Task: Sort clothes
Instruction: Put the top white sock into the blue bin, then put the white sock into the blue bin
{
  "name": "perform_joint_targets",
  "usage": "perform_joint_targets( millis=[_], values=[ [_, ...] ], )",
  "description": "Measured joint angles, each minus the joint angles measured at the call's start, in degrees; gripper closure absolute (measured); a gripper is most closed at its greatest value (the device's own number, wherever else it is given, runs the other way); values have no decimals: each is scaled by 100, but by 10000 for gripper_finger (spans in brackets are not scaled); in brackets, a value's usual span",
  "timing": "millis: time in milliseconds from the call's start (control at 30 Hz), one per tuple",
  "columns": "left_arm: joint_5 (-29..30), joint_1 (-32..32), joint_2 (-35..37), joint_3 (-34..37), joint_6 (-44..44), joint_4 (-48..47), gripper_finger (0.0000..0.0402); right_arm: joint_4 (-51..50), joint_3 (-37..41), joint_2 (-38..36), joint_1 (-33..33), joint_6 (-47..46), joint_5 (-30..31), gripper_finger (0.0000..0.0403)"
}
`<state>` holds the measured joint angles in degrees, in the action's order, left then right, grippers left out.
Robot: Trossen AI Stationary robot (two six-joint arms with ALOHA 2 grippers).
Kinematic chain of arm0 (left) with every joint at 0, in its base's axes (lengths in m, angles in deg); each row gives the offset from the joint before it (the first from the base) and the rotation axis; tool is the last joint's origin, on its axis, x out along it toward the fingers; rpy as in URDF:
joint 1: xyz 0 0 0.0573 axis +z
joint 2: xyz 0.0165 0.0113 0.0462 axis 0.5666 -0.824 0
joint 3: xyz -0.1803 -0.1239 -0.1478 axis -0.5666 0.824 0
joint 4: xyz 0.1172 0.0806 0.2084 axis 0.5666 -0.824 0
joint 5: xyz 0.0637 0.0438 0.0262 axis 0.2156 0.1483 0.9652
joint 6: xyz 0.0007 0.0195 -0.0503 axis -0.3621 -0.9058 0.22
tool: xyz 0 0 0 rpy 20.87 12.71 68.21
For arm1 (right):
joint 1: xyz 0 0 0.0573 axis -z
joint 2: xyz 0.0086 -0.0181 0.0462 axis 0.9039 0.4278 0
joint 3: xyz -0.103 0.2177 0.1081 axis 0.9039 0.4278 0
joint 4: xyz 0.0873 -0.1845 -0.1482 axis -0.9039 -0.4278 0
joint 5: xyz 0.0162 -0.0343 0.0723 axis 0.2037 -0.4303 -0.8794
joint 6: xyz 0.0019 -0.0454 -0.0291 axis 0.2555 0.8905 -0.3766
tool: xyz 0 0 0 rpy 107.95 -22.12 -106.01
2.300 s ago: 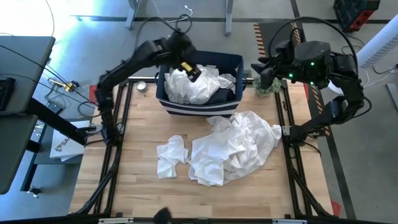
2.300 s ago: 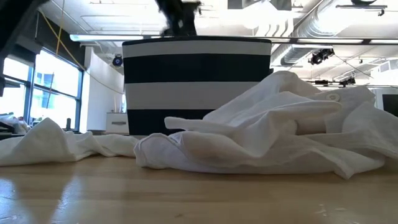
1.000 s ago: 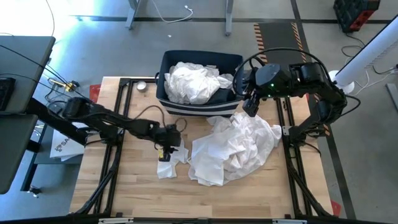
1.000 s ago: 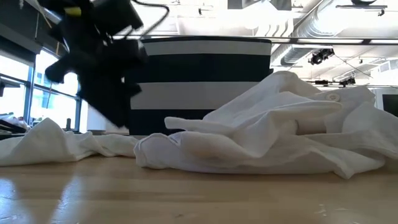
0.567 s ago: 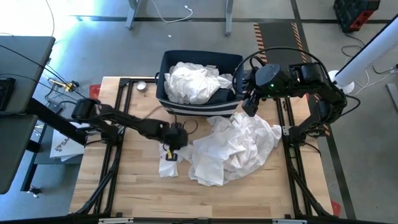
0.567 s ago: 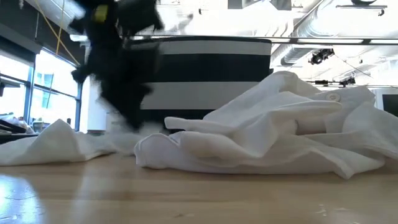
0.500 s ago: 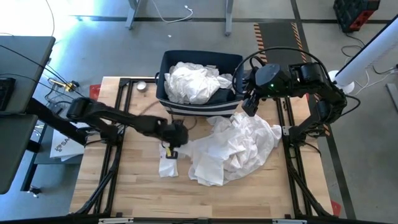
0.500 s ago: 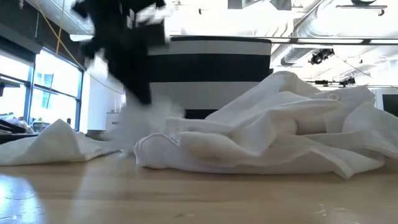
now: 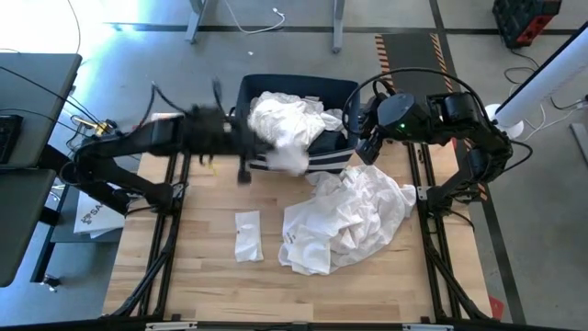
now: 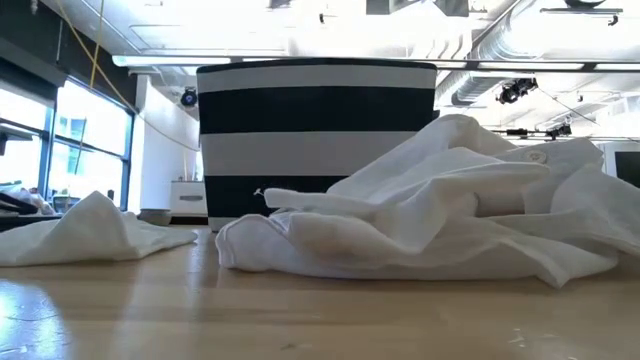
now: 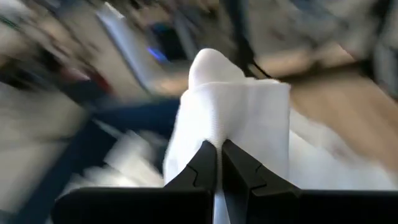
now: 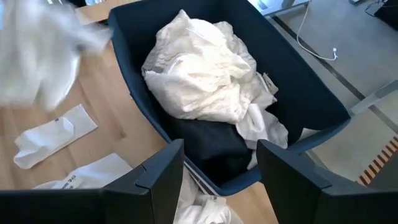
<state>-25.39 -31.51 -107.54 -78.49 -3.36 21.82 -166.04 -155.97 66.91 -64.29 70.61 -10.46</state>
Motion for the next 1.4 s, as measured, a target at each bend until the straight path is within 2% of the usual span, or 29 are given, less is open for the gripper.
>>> perform_joint_targets(
  millis=[133,233,367,467,633,800,900,1000,1100,1267,1400],
  values=[
    [242,747,-142,-239,-485,1089,396,82,0,0,0,-22,6,204],
    [358,1435,-335,-250,-486,1653,396,92,0,0,0,-101,3,204],
    [212,2285,-855,-259,92,1625,396,104,0,0,0,-268,-33,204],
    [109,2704,-1442,-242,821,1131,386,146,0,0,0,-350,-35,204],
    [-480,3132,-2176,-237,1614,312,316,287,0,0,0,-422,-58,204],
    [-1503,3310,-2115,-244,2662,-28,237,342,0,0,0,-652,-72,204],
    [-1927,3328,-1791,-244,3041,-301,211,342,0,0,0,-608,-66,204],
    [-1905,3223,-1372,-254,3382,-848,204,347,0,0,29,-482,71,204],
    [-1834,2965,-1007,-254,3337,-1659,204,367,0,0,108,-343,251,204],
    [-1078,1954,-395,-113,3002,-2903,210,548,0,0,339,-45,269,204],
    [-1136,929,148,730,2775,-2894,211,651,0,0,498,173,264,204]
  ],
)
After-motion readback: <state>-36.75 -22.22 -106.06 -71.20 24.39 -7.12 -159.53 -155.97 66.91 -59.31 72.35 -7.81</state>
